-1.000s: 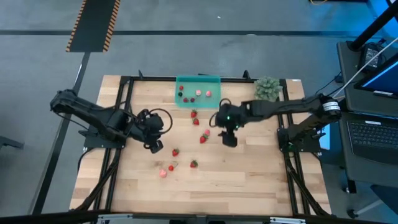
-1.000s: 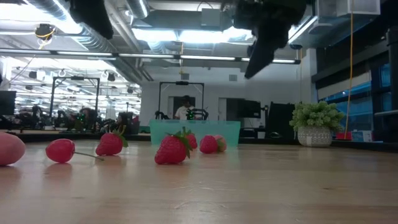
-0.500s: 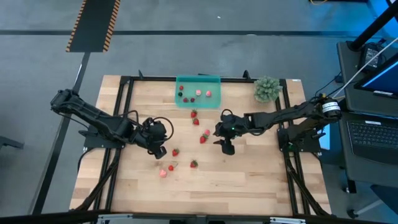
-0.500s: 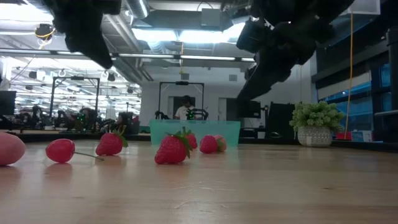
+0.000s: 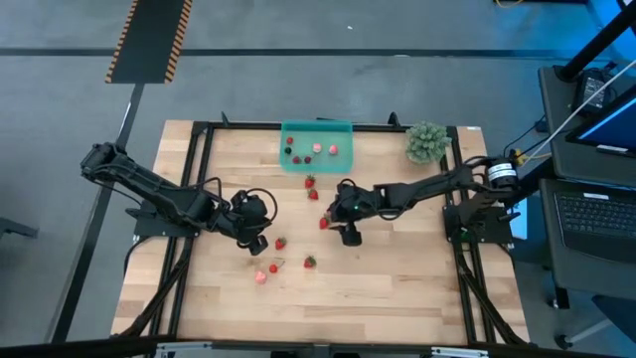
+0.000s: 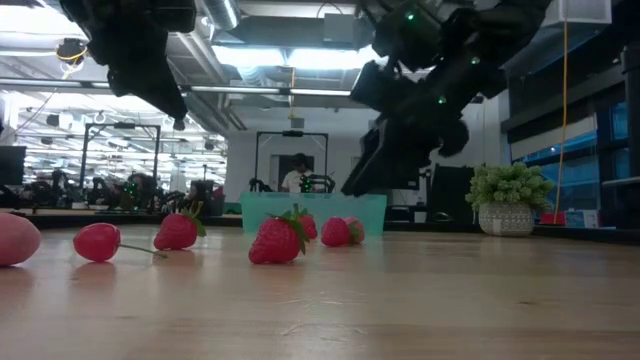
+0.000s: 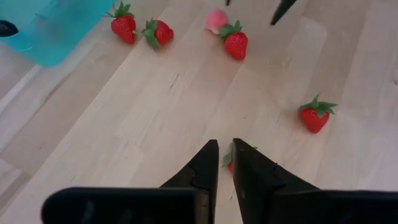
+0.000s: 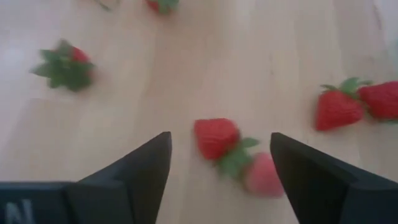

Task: Pick and placing Produce into tupperware
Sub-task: Put the red strawberry into the green container

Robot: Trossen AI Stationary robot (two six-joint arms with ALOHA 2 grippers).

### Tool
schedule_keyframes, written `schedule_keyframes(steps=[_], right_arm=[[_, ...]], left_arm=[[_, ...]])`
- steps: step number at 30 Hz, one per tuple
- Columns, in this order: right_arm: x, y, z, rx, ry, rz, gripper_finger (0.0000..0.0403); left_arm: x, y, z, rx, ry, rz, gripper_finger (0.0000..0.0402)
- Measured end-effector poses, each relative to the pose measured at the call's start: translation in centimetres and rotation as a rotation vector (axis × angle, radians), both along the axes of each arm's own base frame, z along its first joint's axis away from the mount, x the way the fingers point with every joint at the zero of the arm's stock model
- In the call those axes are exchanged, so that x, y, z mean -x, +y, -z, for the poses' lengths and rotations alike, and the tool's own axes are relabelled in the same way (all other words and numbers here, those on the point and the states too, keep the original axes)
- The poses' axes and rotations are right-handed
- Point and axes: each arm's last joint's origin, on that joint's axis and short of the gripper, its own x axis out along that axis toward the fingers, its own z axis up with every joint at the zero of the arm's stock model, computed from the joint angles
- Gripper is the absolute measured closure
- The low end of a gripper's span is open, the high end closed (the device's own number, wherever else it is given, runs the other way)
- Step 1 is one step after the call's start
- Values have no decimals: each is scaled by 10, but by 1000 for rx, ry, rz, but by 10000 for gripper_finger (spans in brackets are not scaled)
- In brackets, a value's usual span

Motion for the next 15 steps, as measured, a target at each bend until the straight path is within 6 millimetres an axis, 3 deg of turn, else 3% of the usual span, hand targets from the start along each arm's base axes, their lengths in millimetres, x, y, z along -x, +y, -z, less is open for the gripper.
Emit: schedule_keyframes(steps=[10,15], right_arm=[[-1,-17,6,64,26,65,103],[-1,-15,5,-26,17,-51,103]], left_arm=[[0,0,0,-1,-1,1,371],[0,0,0,-2,-2,1,365]])
